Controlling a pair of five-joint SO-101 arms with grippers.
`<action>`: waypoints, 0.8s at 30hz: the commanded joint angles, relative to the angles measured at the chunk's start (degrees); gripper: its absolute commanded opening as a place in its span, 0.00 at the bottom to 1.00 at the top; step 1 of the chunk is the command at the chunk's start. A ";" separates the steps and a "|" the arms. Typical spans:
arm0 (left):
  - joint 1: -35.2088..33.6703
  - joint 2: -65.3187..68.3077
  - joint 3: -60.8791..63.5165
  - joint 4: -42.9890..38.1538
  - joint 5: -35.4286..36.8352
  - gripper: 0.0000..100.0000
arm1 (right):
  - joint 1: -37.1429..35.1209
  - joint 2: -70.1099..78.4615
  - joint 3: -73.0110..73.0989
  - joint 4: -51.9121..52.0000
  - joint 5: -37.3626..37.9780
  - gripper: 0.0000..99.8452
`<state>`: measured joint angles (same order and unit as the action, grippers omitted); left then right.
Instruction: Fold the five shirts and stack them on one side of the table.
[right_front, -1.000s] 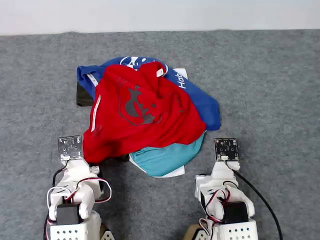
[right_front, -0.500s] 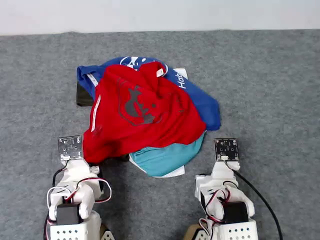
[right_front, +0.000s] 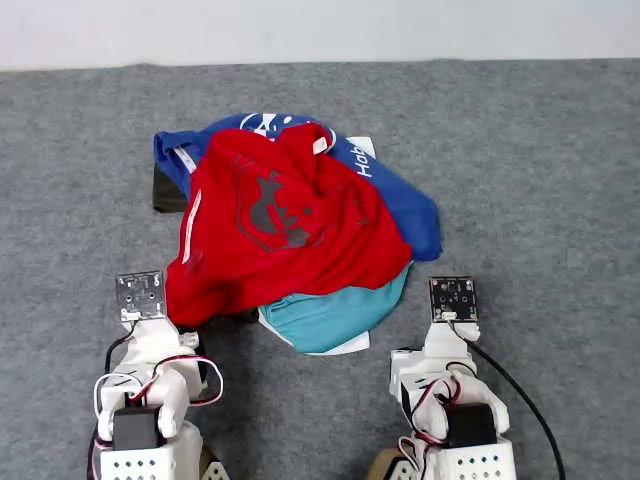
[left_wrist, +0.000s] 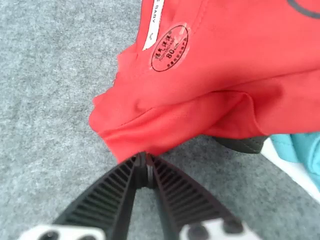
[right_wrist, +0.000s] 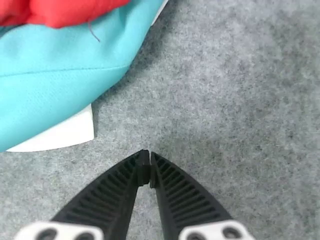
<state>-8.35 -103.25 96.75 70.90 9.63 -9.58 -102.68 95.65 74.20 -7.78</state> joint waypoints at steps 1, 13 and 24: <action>-0.09 -0.44 -0.22 0.18 -0.35 0.01 | -0.04 -0.48 0.79 0.31 -0.62 0.01; -0.09 -0.44 -0.22 0.18 -0.35 0.01 | -0.04 -0.48 0.79 0.31 -0.62 0.01; 0.35 -0.44 -0.22 0.00 -0.35 0.01 | -0.04 -0.48 0.79 0.31 -0.62 0.01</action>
<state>-8.35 -103.25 96.75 70.90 9.63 -9.58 -102.68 95.65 74.20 -7.78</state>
